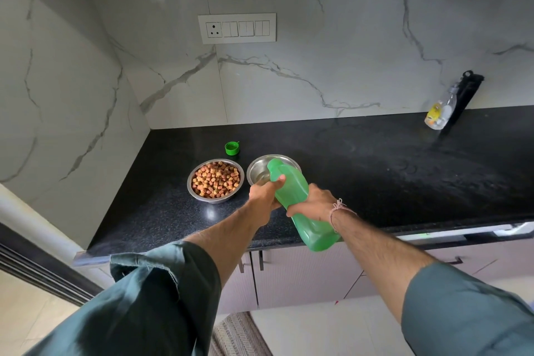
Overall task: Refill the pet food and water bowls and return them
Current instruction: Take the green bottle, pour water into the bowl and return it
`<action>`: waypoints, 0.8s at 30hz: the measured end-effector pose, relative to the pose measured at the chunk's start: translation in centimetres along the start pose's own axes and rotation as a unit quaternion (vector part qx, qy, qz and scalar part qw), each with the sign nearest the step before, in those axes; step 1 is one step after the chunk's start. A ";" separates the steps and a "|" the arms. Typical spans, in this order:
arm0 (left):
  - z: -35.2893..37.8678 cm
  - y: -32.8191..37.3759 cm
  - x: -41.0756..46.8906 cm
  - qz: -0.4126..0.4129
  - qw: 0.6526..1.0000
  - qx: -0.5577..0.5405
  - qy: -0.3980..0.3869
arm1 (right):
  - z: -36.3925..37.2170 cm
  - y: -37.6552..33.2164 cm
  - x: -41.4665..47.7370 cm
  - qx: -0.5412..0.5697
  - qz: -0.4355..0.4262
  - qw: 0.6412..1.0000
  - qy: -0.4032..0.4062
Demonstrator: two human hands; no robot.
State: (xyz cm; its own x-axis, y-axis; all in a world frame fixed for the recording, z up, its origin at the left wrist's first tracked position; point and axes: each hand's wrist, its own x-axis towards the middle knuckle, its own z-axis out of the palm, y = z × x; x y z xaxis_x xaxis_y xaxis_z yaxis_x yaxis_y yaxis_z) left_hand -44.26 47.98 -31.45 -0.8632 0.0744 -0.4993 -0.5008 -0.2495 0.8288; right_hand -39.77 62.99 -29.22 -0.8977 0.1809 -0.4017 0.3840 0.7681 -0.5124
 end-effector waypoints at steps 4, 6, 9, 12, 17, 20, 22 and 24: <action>0.2 0.3 -0.1 -0.006 1.000 0.004 0.005 | -0.2 -0.2 0.1 -0.003 0.003 1.000 -0.002; 0.2 0.4 0.0 -0.007 1.000 0.009 0.005 | -0.3 -0.3 0.1 -0.007 0.002 1.000 -0.003; 0.1 0.5 0.0 -0.011 1.000 0.015 0.011 | -0.4 -0.4 0.2 -0.010 0.003 1.000 -0.005; 0.1 0.5 0.2 -0.017 1.000 0.020 0.016 | -0.4 -0.6 0.1 -0.013 0.001 1.000 -0.007; 0.0 0.5 0.3 -0.016 0.999 0.023 0.021 | -0.4 -0.7 0.2 -0.018 0.002 1.000 -0.009; 0.0 0.5 0.2 -0.014 0.999 0.027 0.014 | -0.4 -0.8 0.3 -0.017 0.003 1.000 -0.009; 0.0 0.6 0.2 -0.014 0.999 0.030 0.011 | -0.4 -0.8 0.3 -0.018 0.003 1.000 -0.007; 0.0 0.6 0.3 -0.017 0.999 0.031 0.010 | -0.5 -0.8 0.3 -0.022 0.003 1.000 -0.009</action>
State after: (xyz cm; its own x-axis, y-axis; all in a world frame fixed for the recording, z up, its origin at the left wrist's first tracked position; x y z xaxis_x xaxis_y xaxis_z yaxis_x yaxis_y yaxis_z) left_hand -44.81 47.86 -31.13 -0.8447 0.0621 -0.5317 -0.5332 -0.1860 0.8253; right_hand -40.41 62.76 -28.56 -0.8914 0.1753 -0.4180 0.3792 0.7935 -0.4759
